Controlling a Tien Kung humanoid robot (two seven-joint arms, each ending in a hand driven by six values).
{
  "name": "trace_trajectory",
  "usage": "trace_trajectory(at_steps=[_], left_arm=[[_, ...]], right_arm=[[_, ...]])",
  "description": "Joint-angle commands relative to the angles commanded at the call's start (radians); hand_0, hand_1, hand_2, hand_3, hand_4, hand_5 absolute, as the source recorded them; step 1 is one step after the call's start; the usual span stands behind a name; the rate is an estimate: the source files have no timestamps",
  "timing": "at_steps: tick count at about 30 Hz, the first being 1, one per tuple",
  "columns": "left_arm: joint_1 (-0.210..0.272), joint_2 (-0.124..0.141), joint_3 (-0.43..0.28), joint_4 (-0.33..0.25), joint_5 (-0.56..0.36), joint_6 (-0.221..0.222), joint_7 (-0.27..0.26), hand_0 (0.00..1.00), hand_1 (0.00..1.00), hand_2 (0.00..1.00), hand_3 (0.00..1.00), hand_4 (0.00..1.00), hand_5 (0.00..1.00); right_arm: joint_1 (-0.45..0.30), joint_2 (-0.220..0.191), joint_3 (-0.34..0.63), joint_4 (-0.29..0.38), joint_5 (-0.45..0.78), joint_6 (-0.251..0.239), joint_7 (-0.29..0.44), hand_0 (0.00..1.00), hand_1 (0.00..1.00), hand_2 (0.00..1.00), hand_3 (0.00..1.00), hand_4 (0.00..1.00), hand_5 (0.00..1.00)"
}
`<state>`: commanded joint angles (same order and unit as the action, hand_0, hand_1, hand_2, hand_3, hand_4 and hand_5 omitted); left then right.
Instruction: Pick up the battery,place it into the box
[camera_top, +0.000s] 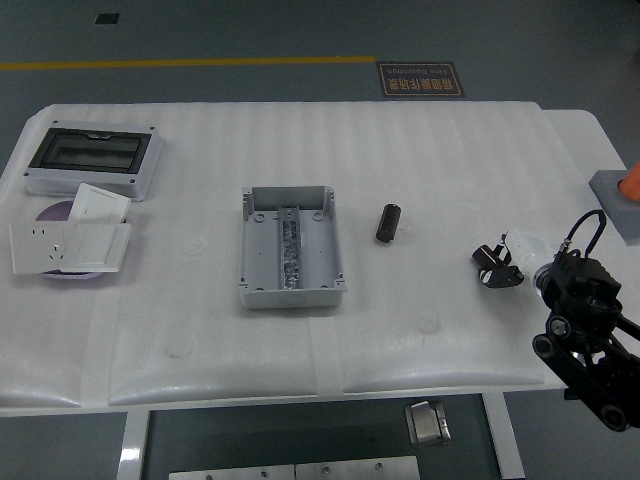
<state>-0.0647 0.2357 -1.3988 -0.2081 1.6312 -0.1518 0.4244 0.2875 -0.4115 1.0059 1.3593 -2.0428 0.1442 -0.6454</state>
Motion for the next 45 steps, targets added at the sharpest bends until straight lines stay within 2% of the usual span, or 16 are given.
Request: trace_trajectory(at_steps=[22, 32, 40, 41, 45], left_arm=[[-0.002, 0.0, -0.005, -0.001, 0.006, 0.004, -0.004, 0.592, 0.652, 0.53, 0.566, 0.602, 0.045], [-0.003, -0.002, -0.008, -0.001, 0.008, 0.008, -0.009, 0.592, 0.654, 0.53, 0.567, 0.6, 0.049], [-0.001, -0.002, -0.013, -0.002, 0.012, 0.009, -0.008, 0.592, 0.654, 0.531, 0.568, 0.598, 0.051], [-0.001, -0.002, -0.013, -0.002, 0.011, 0.009, -0.008, 0.593, 0.654, 0.531, 0.57, 0.597, 0.052], [-0.002, -0.003, -0.014, -0.002, 0.012, 0.009, -0.008, 0.593, 0.654, 0.531, 0.57, 0.597, 0.052]], right_arm=[[0.002, 0.003, -0.041, -0.015, 0.014, -0.118, 0.0, 0.283, 0.404, 0.419, 0.591, 0.641, 0.363], [-0.002, 0.002, -0.046, -0.016, 0.022, -0.202, 0.0, 0.272, 0.398, 0.403, 0.576, 0.655, 0.374], [-0.004, 0.003, -0.048, -0.022, 0.034, -0.213, 0.0, 0.265, 0.39, 0.386, 0.557, 0.659, 0.376], [-0.004, 0.003, -0.048, -0.023, 0.037, -0.215, 0.0, 0.25, 0.381, 0.372, 0.557, 0.611, 0.344], [-0.005, 0.004, -0.049, -0.018, 0.043, -0.231, 0.0, 0.25, 0.381, 0.372, 0.557, 0.611, 0.344]])
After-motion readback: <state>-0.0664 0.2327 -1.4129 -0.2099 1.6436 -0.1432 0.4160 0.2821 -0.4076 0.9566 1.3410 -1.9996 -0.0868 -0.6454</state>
